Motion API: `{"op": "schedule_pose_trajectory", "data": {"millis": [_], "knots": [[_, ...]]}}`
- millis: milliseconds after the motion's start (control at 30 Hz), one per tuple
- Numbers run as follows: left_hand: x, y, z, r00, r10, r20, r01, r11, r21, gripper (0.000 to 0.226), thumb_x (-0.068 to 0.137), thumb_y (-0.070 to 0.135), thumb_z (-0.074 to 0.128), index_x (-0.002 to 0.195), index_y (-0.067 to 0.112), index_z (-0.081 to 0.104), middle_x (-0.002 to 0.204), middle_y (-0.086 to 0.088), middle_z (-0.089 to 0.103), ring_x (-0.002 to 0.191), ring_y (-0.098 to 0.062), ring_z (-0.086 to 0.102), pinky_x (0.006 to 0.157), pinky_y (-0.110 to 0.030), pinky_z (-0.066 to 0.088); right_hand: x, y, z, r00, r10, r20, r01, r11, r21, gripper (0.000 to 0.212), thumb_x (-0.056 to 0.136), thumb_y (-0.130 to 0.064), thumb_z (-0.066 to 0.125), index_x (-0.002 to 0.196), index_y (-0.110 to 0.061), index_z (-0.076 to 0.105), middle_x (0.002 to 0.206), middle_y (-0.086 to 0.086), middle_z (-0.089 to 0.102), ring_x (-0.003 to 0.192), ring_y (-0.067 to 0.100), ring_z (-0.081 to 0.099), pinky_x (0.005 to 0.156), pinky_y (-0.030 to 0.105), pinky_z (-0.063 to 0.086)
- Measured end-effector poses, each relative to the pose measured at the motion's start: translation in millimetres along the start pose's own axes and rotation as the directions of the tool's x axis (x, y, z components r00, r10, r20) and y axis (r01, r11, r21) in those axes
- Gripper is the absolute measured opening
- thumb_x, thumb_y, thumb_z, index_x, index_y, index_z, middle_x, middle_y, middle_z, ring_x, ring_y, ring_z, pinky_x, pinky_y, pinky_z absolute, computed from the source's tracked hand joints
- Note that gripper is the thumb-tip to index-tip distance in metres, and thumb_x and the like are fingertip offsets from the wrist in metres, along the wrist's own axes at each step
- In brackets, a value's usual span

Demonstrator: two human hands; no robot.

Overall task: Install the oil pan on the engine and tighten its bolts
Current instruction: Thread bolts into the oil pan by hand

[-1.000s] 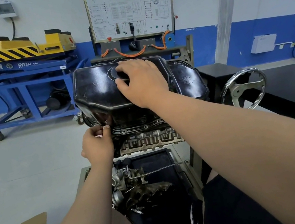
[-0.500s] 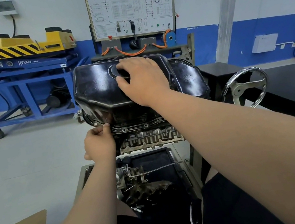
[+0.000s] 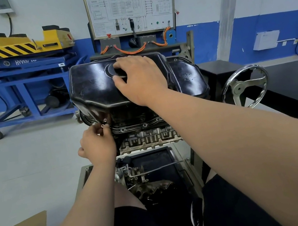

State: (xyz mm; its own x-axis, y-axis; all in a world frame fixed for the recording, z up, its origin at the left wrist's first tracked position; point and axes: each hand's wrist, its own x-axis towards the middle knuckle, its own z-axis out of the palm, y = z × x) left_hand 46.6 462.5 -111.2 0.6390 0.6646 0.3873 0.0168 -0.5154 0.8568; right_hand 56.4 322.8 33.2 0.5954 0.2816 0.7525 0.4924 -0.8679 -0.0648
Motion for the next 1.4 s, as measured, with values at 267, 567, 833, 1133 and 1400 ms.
{"op": "schedule_pose_trajectory", "data": {"millis": [267, 567, 833, 1133, 1400], "knots": [[8, 3, -5, 0.999, 0.026, 0.045, -0.031, 0.995, 0.099, 0.015, 0.091, 0.03, 0.054, 0.082, 0.021, 0.061, 0.07, 0.004, 0.06, 0.078, -0.025, 0.053, 0.085, -0.037, 0.026, -2, 1, 1, 1.0, -0.002, 0.0, 0.002, 1.0, 0.016, 0.04, 0.091, -0.043, 0.044, 0.126, -0.027, 0.055, 0.139, -0.008, 0.049, 0.131, 0.014, 0.038, 0.112, 0.039, 0.019], [-21, 11, -7, 0.99, -0.138, 0.02, 0.14, 0.977, -0.159, 0.033, 0.09, 0.023, 0.053, 0.123, 0.016, 0.057, 0.116, -0.002, 0.06, 0.103, -0.022, 0.056, 0.097, -0.039, 0.034, 1, 2, 0, 1.0, 0.013, 0.008, -0.013, 1.0, 0.01, 0.041, 0.088, -0.043, 0.044, 0.124, -0.026, 0.057, 0.134, -0.006, 0.054, 0.127, 0.015, 0.043, 0.111, 0.04, 0.024], [-66, 84, -6, 0.868, -0.334, 0.366, 0.496, 0.571, -0.655, 0.024, 0.088, 0.014, 0.053, 0.111, 0.011, 0.057, 0.085, -0.001, 0.057, 0.067, -0.012, 0.051, 0.068, -0.029, 0.044, 1, 10, -14, 0.998, -0.055, 0.004, 0.054, 0.99, 0.131, 0.023, 0.086, -0.03, 0.051, 0.095, -0.016, 0.066, 0.103, 0.002, 0.064, 0.099, 0.022, 0.054, 0.092, 0.038, 0.038], [-102, 131, -15, 0.816, -0.354, 0.457, 0.578, 0.514, -0.634, 0.034, 0.096, 0.021, 0.048, 0.13, 0.016, 0.05, 0.094, 0.005, 0.06, 0.08, -0.015, 0.06, 0.073, -0.031, 0.051, -51, 47, -31, 0.98, -0.114, 0.161, 0.101, 0.991, 0.087, 0.044, 0.093, -0.029, 0.045, 0.137, -0.02, 0.045, 0.15, -0.004, 0.034, 0.139, 0.016, 0.021, 0.115, 0.043, 0.012], [-182, 239, 69, 0.783, -0.203, 0.588, 0.566, 0.624, -0.539, 0.069, 0.093, 0.016, 0.046, 0.152, 0.029, 0.013, 0.127, -0.011, 0.054, 0.093, -0.026, 0.059, 0.078, -0.038, 0.052, -109, 170, -104, 0.94, 0.284, 0.187, -0.297, 0.954, 0.043, 0.043, 0.091, -0.021, 0.046, 0.134, -0.016, 0.048, 0.136, 0.005, 0.05, 0.124, 0.024, 0.043, 0.102, 0.04, 0.037]]}}
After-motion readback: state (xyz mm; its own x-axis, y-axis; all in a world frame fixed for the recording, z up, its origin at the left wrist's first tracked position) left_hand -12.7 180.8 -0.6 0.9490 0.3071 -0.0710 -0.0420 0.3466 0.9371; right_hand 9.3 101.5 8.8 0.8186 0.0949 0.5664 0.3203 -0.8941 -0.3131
